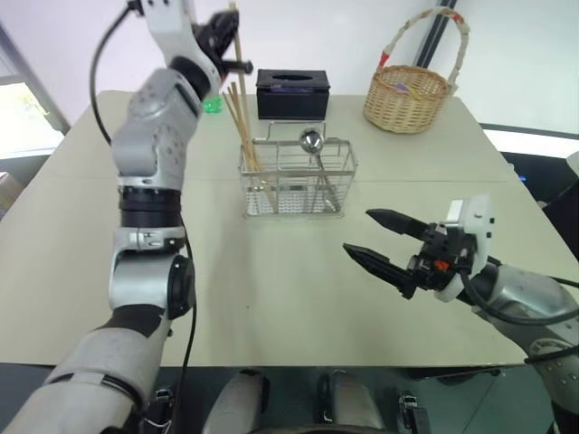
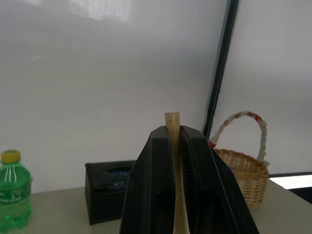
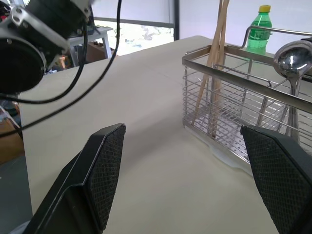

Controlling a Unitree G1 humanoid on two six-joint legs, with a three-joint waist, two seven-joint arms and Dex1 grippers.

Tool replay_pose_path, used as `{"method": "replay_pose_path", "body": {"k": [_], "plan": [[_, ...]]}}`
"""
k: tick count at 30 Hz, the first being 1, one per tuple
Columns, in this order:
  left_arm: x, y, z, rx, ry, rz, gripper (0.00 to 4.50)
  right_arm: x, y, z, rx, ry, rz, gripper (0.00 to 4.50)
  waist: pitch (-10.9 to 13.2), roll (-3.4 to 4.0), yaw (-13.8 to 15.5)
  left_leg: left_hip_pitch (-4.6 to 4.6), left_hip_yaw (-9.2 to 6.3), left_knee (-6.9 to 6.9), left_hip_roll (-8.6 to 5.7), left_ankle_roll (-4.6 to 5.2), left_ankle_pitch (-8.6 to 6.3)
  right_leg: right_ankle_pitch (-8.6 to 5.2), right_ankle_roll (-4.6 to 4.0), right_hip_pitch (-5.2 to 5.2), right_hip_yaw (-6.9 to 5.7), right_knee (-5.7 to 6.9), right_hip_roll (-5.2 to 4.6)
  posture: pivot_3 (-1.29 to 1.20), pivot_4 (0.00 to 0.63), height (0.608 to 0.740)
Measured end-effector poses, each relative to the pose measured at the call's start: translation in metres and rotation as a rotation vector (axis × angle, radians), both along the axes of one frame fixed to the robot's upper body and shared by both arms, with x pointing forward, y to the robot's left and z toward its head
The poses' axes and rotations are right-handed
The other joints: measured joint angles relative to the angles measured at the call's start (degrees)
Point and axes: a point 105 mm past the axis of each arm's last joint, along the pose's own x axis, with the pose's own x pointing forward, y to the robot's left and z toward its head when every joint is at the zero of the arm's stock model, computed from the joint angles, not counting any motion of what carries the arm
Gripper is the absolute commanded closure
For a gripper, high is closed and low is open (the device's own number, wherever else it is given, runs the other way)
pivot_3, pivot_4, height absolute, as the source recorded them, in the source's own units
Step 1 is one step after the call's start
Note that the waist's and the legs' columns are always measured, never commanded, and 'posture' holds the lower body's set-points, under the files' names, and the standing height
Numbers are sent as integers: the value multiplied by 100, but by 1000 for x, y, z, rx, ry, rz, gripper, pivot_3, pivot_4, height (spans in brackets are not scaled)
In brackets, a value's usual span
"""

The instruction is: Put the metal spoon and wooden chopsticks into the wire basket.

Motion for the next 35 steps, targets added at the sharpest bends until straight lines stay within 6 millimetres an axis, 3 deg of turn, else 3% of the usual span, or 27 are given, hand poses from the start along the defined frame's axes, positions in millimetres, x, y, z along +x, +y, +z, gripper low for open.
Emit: {"method": "replay_pose_path", "body": {"k": [2,6,9,12,18,21,25,29,35], "plan": [[2,0,-9,-2,21,10,4475,1,-1,1,0,-2,-10,574,0,0,1,-2,0,0,0,0,0,0,0,-1,0,0,0,0,150,661],[1,2,-18,0,33,23,2921,1,-4,2,3,-1,-21,574,0,0,-2,-1,0,0,0,0,0,0,0,-1,0,0,0,0,150,661],[-2,4,-22,-2,34,30,1275,1,-4,3,4,-3,-22,574,0,0,0,-1,0,0,0,0,0,0,0,-1,0,0,0,0,150,661],[-5,3,-21,-28,45,15,43,1,-4,3,4,-6,-21,574,0,0,0,-1,0,1,0,0,0,0,0,-1,0,0,0,0,150,661],[-13,17,-14,-49,73,-10,43,4,-3,5,-7,-22,-10,574,0,1,-25,0,1,-1,2,0,0,0,0,-4,-1,2,3,0,150,661],[-25,46,-8,48,72,-16,43,12,-8,6,-37,-31,-9,574,4,11,-105,4,2,-5,3,0,0,-1,-2,-5,0,6,5,0,150,661],[-51,92,-8,343,64,7,43,25,-20,6,-79,-34,-24,574,7,18,-196,9,4,-13,3,0,0,-2,-4,-5,4,4,5,0,150,661],[-86,121,-51,758,146,-75,43,37,-36,6,-130,-37,-38,574,9,32,-178,12,10,-18,5,2,-1,-12,-26,-2,10,-3,-7,0,150,661],[-120,130,-100,884,269,-202,43,44,-42,3,-160,-30,-5,574,10,34,-85,2,1,-16,6,4,-2,-14,-31,4,8,-23,-18,0,150,661]]}}
